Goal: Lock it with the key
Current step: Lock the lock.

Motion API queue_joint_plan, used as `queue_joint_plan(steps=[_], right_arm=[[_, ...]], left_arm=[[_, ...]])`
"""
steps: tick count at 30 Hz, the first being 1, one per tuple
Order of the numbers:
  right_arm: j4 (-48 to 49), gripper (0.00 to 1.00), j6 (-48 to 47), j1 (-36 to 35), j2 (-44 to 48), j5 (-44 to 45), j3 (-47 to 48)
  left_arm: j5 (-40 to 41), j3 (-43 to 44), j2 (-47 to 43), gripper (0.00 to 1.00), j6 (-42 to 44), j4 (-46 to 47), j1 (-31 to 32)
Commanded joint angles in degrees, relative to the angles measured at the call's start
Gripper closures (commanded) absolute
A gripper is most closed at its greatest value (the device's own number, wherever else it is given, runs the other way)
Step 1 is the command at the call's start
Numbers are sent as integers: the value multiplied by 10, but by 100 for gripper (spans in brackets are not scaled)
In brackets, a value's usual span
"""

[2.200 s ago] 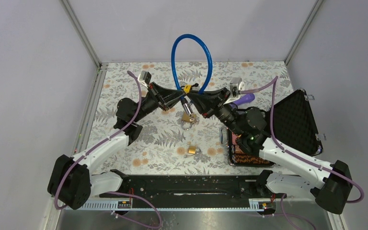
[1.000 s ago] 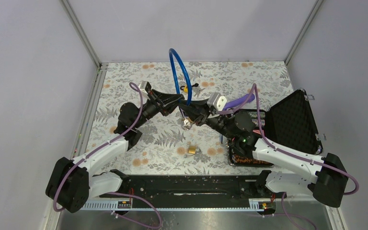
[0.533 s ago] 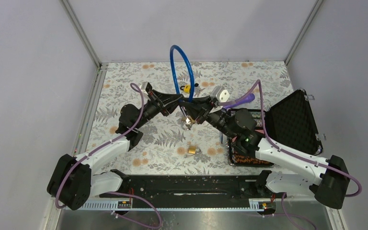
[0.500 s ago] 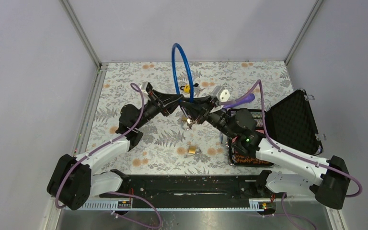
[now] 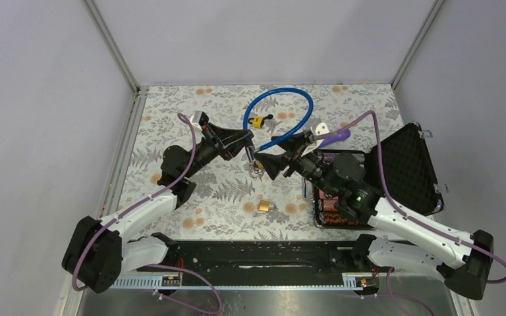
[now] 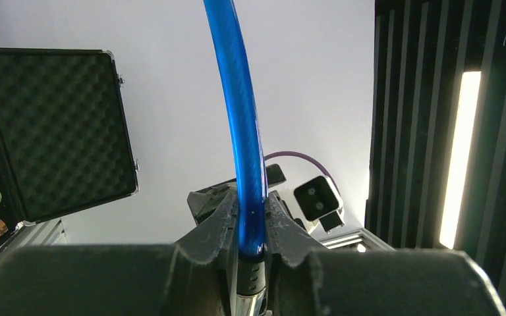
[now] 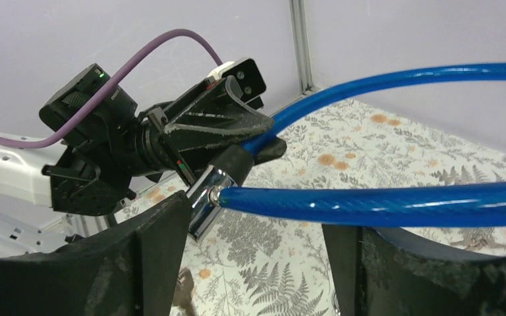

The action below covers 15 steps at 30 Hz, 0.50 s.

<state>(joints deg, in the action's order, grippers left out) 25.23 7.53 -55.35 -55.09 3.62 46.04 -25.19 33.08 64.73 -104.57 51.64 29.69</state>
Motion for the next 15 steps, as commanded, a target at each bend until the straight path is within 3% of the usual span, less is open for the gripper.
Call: queue_joint_plan(steps=[1,5,15], right_arm=[[-62,18,61,-1,33,5,26],[-79,11,110,-1,55,2,18],[-89,10,174,-1,66,-81,11]], left_arm=[[21,19,-22,100,15,85,0],[30,21,-27,100,40,83,0],[56,9,-29,100,62,154,0]])
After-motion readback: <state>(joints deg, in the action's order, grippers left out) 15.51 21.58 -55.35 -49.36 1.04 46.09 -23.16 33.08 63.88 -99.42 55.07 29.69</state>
